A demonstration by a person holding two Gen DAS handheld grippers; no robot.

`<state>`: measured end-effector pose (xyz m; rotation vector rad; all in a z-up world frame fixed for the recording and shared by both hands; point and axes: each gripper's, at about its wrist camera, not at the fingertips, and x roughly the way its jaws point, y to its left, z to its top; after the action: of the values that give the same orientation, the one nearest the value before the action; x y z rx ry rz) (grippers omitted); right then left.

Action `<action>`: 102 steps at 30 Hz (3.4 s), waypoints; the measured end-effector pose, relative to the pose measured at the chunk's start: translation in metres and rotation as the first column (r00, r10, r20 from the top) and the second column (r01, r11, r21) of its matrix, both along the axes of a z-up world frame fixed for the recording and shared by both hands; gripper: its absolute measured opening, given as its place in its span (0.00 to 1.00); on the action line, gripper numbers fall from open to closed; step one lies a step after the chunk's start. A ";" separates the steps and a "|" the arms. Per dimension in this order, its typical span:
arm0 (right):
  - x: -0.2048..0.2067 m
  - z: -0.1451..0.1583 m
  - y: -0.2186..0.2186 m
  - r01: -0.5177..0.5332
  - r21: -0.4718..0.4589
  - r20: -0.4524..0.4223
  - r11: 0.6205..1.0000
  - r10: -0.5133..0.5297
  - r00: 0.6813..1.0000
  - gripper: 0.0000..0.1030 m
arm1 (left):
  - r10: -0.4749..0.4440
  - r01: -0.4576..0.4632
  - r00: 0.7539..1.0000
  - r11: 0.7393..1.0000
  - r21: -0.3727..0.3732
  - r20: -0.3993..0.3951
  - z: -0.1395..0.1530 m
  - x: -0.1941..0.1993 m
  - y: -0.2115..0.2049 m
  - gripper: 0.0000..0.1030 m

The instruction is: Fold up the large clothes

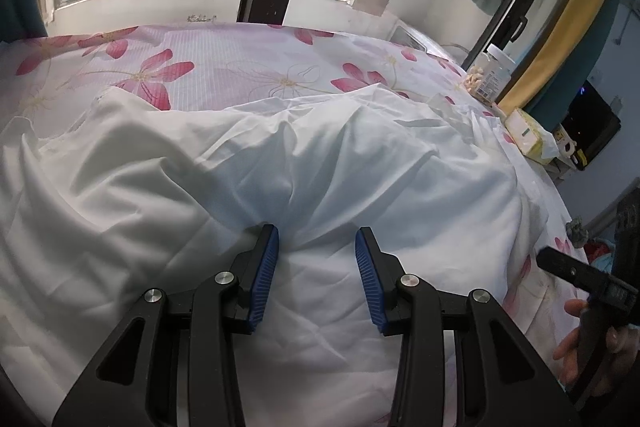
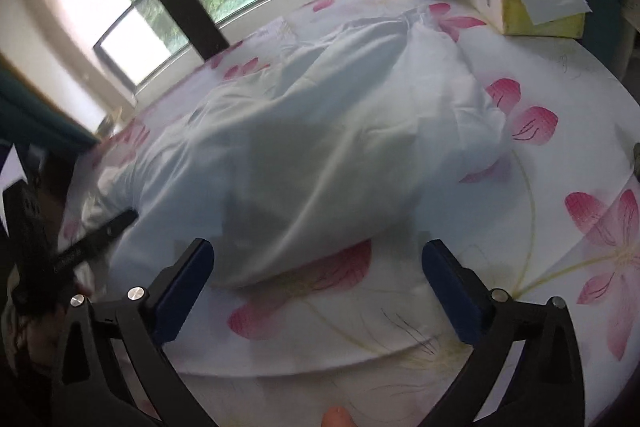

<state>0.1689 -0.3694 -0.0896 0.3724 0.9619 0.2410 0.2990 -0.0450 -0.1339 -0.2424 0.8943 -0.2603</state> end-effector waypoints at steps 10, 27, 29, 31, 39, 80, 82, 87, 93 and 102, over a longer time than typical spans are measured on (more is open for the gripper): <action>0.035 -0.001 0.032 0.027 0.090 0.051 0.996 -0.031 0.998 1.00 | -0.022 0.021 1.000 0.997 -0.070 -0.009 -0.002 -0.001 0.011 0.41; 0.082 -0.004 0.077 -0.018 0.115 0.103 0.993 0.006 0.995 0.54 | -0.028 0.028 1.000 0.996 -0.081 -0.007 -0.001 -0.004 0.011 0.41; 0.081 -0.005 0.077 -0.012 0.111 0.105 0.994 0.000 0.994 0.45 | -0.028 0.028 1.000 0.996 -0.082 -0.007 -0.001 -0.004 0.011 0.41; 0.082 -0.007 0.078 -0.025 0.122 0.099 0.992 0.013 0.995 0.29 | -0.029 0.028 1.000 0.997 -0.078 -0.004 -0.001 -0.003 0.010 0.41; 0.073 0.022 0.101 -0.051 -0.055 0.205 0.997 0.061 0.977 0.16 | -0.043 0.042 0.999 0.995 -0.095 -0.005 -0.002 -0.002 0.011 0.41; 0.016 0.064 0.299 -0.264 -0.485 0.282 0.834 0.435 0.855 0.09 | 0.164 -0.145 0.985 0.958 -0.246 0.059 0.041 -0.071 0.163 0.41; 0.013 0.059 0.306 -0.279 -0.487 0.270 0.828 0.446 0.853 0.09 | 0.176 -0.156 0.983 0.958 -0.241 0.061 0.041 -0.076 0.171 0.41; 0.006 0.051 0.321 -0.308 -0.489 0.246 0.816 0.467 0.849 0.09 | 0.202 -0.182 0.977 0.955 -0.232 0.062 0.041 -0.090 0.186 0.41; -0.003 0.039 0.335 -0.409 -0.435 0.168 0.802 0.518 0.839 0.18 | 0.231 -0.220 0.971 0.965 -0.145 0.067 0.039 -0.099 0.196 0.41; -0.013 0.040 0.318 -0.515 -0.123 0.177 0.848 0.530 0.829 0.90 | 0.234 -0.226 0.969 0.969 -0.098 0.080 0.045 -0.112 0.202 0.41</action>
<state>0.1555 -0.0516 -0.0501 0.0051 0.8485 0.7340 0.1874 0.1567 -0.0890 -0.4108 0.7572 -0.0942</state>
